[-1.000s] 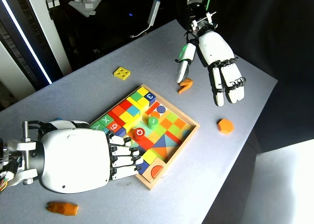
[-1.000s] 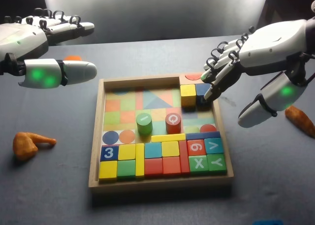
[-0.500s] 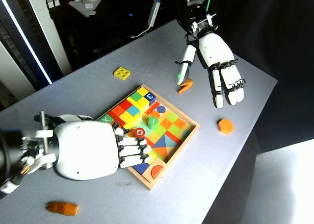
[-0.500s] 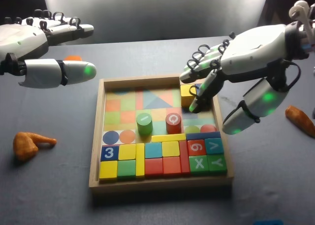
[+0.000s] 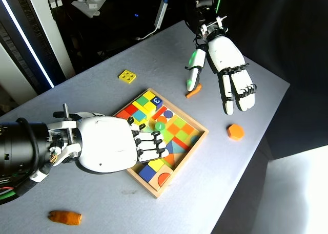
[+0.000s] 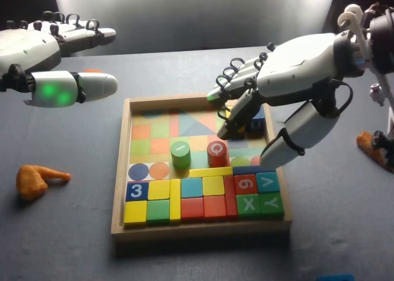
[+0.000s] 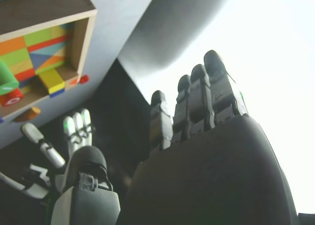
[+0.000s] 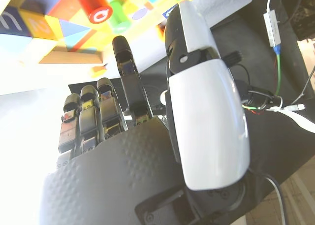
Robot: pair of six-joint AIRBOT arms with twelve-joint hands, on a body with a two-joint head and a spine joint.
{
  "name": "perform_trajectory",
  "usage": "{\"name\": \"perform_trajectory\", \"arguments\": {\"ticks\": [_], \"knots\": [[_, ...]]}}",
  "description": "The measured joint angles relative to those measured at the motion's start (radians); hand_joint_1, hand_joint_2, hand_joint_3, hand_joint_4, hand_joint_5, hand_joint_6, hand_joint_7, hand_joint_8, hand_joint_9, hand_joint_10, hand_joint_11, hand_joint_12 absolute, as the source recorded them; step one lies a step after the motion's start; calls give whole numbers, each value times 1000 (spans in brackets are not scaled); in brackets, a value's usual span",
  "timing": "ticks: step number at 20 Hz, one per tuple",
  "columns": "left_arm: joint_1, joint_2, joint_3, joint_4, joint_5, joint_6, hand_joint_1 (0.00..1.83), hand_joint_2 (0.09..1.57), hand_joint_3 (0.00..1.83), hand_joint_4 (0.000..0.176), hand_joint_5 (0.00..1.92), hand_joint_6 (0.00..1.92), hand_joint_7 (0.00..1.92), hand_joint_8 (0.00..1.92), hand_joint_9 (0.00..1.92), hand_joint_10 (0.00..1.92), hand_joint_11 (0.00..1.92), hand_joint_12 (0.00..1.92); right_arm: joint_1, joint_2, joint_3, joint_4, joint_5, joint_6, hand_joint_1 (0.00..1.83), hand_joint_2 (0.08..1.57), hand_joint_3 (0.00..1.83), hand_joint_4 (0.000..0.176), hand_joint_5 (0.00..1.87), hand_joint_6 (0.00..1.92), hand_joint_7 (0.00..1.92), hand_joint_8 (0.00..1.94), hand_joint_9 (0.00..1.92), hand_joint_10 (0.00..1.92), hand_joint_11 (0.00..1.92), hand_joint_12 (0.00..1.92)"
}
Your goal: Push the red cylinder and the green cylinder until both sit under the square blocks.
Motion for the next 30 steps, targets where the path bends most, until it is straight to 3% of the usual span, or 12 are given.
{"name": "perform_trajectory", "arguments": {"ticks": [3,4,6,7,9,18,19,20,23,25,28,30], "knots": [[0,0,2,0,2,-3,0,1177,3,165,114,0,40,0,24,0,0,236,-19,-18,16,12,-8,-4,395,1071,0,160,500,3,7,0,0,0,19,14],[0,0,2,0,2,-3,0,1168,0,174,112,0,33,0,13,1,0,194,-21,-20,16,10,-10,-5,396,1070,0,163,503,3,9,1,0,0,20,15],[-2,0,2,0,5,-4,0,1197,3,155,108,1,40,1,32,4,0,252,-23,-23,19,11,-13,-5,369,1073,1,175,481,0,0,0,0,0,1,8],[-2,0,2,0,6,-4,0,1193,0,157,108,1,36,0,30,2,0,243,-26,-23,19,16,-17,-6,361,1074,1,176,477,0,0,0,0,0,0,3],[-2,0,2,-1,8,-4,0,1174,0,173,105,0,34,1,20,3,0,201,-30,-28,24,12,-23,-6,375,1075,1,174,482,2,0,0,0,0,0,0],[-8,0,2,0,11,-4,0,1171,2,150,108,1,37,1,33,0,0,292,-36,-47,42,16,-39,-7,408,1078,2,170,479,1,3,1,0,0,8,5],[-8,0,2,0,11,-4,0,1171,2,150,108,1,37,1,33,0,0,292,-36,-47,43,16,-41,-7,408,1078,2,170,479,1,3,1,0,0,8,5],[-8,0,2,0,11,-4,0,1164,0,166,111,2,38,1,28,0,0,292,-36,-50,47,16,-42,-8,401,1081,2,162,479,3,0,0,0,0,2,3],[-8,0,2,0,11,-4,0,1174,3,156,108,0,36,0,28,1,0,289,-46,-55,50,18,-49,-8,406,1085,3,160,477,2,0,0,0,0,0,0],[-8,0,2,0,12,-4,0,1165,1,164,105,0,33,0,21,1,0,242,-48,-58,53,15,-49,-7,424,1085,2,160,475,1,0,0,0,0,2,1],[-8,0,2,0,13,-4,0,1185,8,152,105,1,29,0,14,2,0,218,-52,-59,55,21,-53,-7,450,1077,0,157,481,2,0,0,0,0,13,6],[-8,0,2,0,13,-4,0,1176,1,158,105,0,35,1,27,3,0,285,-55,-61,55,16,-55,-7,452,1075,0,158,484,3,5,1,0,0,23,13]]}}
